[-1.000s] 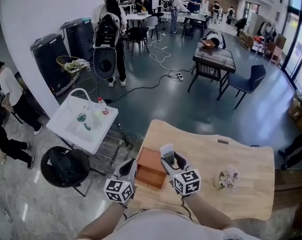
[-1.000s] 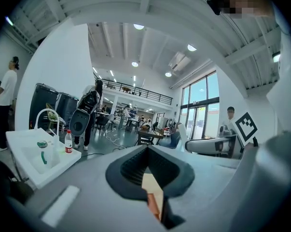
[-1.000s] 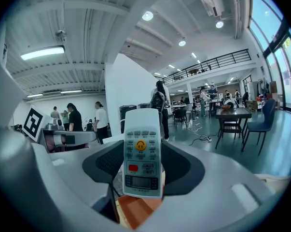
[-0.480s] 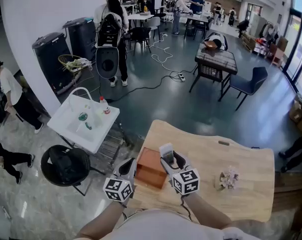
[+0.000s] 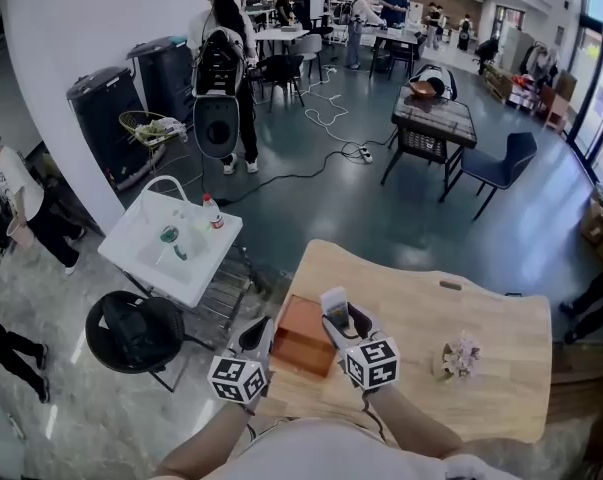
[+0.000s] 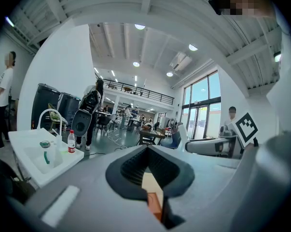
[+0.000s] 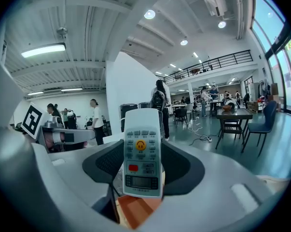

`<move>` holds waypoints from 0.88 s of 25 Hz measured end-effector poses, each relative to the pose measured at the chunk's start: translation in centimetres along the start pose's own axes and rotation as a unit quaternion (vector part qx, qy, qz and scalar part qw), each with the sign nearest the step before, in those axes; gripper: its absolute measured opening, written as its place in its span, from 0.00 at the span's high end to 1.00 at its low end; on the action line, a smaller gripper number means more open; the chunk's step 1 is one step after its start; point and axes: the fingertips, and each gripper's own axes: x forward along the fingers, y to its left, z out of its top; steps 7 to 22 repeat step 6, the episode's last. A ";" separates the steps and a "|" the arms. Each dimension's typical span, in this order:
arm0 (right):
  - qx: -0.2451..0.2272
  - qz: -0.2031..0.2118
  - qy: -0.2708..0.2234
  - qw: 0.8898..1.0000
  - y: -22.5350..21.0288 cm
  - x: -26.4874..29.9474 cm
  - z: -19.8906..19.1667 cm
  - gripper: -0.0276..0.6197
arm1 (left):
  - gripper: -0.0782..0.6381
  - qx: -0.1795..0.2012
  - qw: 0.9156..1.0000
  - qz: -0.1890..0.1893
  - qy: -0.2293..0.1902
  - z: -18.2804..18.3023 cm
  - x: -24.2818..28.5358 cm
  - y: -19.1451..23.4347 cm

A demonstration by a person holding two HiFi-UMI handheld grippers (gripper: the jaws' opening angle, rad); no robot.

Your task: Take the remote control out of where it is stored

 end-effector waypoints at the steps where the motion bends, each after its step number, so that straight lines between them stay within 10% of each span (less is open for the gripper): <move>1: 0.000 0.000 -0.001 1.000 0.0 0.1 -0.1 0.54 | 0.89 0.000 1.000 0.000 0.000 -0.1 0.0 0.1; 22: -0.006 -0.002 -0.008 1.000 -0.7 0.5 0.5 0.54 | 0.89 0.004 1.000 0.000 -0.010 0.3 0.6 0.3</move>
